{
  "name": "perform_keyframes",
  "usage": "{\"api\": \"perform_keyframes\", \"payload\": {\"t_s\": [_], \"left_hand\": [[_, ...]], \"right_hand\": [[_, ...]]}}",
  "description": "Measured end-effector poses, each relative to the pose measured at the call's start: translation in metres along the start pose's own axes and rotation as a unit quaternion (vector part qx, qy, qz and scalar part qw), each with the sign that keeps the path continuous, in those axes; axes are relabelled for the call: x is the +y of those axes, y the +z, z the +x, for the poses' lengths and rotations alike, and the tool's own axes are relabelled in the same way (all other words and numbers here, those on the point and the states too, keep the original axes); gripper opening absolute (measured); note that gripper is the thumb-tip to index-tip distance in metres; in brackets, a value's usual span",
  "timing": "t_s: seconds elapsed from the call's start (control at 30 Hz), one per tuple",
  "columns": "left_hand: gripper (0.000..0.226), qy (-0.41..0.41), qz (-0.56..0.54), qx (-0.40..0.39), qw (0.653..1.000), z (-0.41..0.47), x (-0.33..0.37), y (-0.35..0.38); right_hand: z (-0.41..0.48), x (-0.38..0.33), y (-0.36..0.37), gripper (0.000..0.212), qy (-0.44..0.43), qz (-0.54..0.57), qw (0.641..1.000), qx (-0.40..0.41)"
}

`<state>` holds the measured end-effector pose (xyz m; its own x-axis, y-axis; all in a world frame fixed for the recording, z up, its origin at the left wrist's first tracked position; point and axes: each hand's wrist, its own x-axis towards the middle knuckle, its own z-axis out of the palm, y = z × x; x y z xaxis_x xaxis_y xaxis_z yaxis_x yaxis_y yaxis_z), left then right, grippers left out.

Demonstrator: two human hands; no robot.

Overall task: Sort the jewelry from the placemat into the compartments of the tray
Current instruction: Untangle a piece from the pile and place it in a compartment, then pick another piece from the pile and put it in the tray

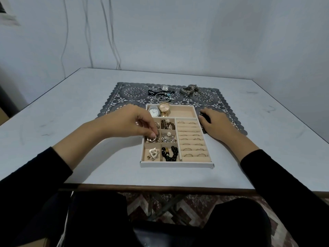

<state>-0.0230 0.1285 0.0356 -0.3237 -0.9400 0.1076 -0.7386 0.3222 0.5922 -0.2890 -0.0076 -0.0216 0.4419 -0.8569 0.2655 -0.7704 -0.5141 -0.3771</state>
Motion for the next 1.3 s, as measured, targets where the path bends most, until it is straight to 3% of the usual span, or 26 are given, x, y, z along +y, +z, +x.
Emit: {"api": "perform_keyframes", "payload": {"t_s": [0.33, 0.43, 0.57, 0.7, 1.3], "left_hand": [[0.013, 0.005, -0.057, 0.023, 0.998, 0.003, -0.006, -0.009], [0.014, -0.024, -0.090, 0.074, 0.993, 0.013, -0.013, -0.012], [0.020, -0.018, -0.042, 0.160, 0.986, 0.039, -0.031, -0.011], [0.022, -0.035, -0.017, 0.184, 0.982, 0.073, -0.051, -0.012], [0.038, 0.026, 0.124, 0.064, 0.990, 0.218, -0.117, -0.013]], "right_hand": [[0.002, 0.000, -0.002, 0.032, 0.004, 0.010, 1.000, -0.003], [0.006, 0.002, -0.005, 0.029, 0.005, 0.014, 1.000, 0.003], [0.017, 0.004, -0.012, 0.037, 0.021, 0.021, 0.999, 0.033], [0.040, 0.012, -0.016, 0.038, 0.028, 0.027, 0.998, 0.051], [0.144, 0.048, 0.009, 0.038, 0.015, 0.006, 1.000, 0.016]]}}
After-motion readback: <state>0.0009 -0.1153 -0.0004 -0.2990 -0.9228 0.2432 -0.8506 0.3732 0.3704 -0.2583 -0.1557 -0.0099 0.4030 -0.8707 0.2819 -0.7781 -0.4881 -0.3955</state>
